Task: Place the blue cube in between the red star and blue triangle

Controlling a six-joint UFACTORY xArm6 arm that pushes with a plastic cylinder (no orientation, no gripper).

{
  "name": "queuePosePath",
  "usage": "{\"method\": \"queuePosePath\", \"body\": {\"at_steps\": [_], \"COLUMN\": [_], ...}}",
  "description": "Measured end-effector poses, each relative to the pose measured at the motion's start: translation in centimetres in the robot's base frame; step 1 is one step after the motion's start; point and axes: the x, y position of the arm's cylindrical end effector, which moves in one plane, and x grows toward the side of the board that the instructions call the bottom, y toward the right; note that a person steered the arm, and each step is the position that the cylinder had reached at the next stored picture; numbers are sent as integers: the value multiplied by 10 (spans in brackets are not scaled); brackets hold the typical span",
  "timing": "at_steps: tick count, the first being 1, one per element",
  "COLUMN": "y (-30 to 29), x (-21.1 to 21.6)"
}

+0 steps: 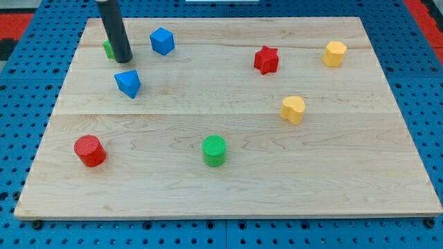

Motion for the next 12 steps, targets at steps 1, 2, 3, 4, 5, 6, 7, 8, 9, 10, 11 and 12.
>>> {"method": "queuePosePath", "body": {"at_steps": [1, 2, 3, 4, 5, 6, 7, 8, 9, 10, 11, 12], "y": [-4, -8, -1, 3, 20, 20, 42, 105, 142, 137, 176, 232], "x": [-23, -47, -41, -41, -50, -55, -64, -64, -62, -99, -110, -108]}}
